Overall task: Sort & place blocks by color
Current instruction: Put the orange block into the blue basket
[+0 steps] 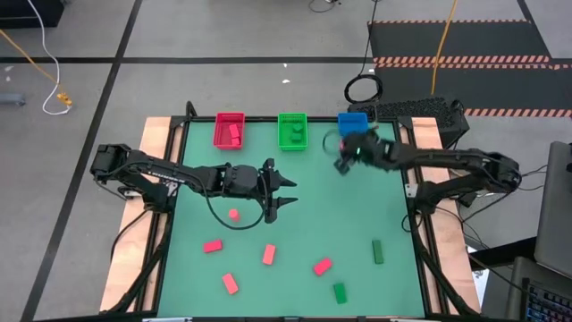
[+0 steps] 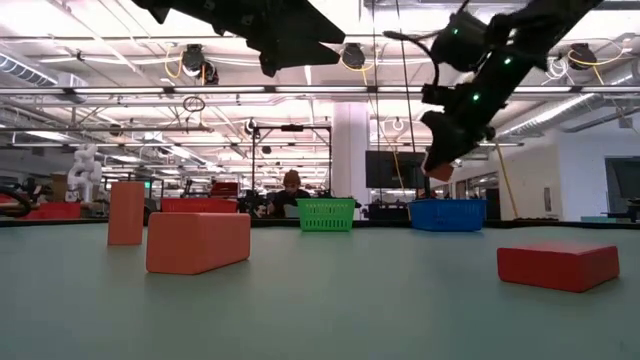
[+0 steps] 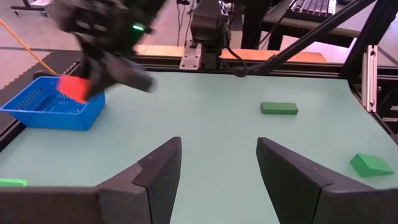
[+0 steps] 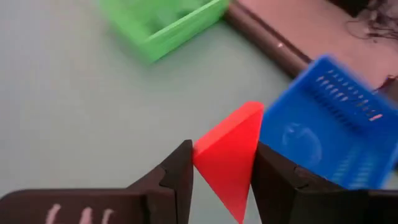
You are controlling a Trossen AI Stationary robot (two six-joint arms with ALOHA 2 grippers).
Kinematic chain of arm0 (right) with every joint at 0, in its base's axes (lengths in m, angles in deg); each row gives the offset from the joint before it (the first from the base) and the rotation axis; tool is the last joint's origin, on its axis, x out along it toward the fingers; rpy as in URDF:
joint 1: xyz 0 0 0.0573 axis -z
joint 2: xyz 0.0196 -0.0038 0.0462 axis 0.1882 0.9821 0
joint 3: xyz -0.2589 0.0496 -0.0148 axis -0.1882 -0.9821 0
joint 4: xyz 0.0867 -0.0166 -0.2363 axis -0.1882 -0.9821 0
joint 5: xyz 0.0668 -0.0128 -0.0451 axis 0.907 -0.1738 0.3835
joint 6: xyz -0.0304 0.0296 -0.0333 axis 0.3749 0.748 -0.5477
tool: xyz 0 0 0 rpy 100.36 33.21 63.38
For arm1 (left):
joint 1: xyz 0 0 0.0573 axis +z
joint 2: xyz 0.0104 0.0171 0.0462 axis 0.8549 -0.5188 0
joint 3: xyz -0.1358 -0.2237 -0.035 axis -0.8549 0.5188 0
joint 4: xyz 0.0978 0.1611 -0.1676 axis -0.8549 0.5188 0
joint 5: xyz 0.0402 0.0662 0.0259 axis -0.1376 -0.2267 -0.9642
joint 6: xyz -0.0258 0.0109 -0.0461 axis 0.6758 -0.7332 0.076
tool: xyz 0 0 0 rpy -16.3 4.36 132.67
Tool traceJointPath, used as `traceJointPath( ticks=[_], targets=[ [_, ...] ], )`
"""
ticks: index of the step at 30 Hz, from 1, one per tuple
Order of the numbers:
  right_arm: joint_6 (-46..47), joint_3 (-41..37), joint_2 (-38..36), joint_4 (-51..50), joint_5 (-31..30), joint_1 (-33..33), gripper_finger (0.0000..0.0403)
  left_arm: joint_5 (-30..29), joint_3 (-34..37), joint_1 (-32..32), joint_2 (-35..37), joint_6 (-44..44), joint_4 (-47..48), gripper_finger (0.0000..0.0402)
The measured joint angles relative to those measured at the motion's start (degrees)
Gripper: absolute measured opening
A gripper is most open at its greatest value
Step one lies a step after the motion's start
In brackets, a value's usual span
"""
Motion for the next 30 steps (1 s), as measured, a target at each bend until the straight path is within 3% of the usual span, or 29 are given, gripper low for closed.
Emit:
traceJointPath(
  ticks=[5,10,18,23,25,30],
  targets=[
    [-4.3,0.0,0.9,2.3,5.8,13.5,0.0117,0.0,0.0,0.0,0.0,0.2,0.0,0.0212],
    [-5.1,0.0,1.3,2.9,10.6,20.1,0.0119,0.0,0.0,0.0,0.0,0.3,0.0,0.0212],
    [-7.6,0.0,1.3,7.6,11.5,21.1,0.025,0.0,0.0,0.0,0.0,0.4,0.1,0.0212],
    [-7.1,0.0,1.3,8.8,12.1,21.1,0.0301,-0.1,0.0,0.0,0.0,0.7,0.5,0.0212],
    [-6.5,0.0,1.2,9.0,16.5,21.0,0.0309,-0.1,0.0,0.0,0.0,0.8,1.4,0.0212],
    [-5.4,0.0,1.0,10.2,39.1,16.8,0.0306,-0.1,0.0,0.0,0.0,0.8,4.2,0.0212]
  ],
)
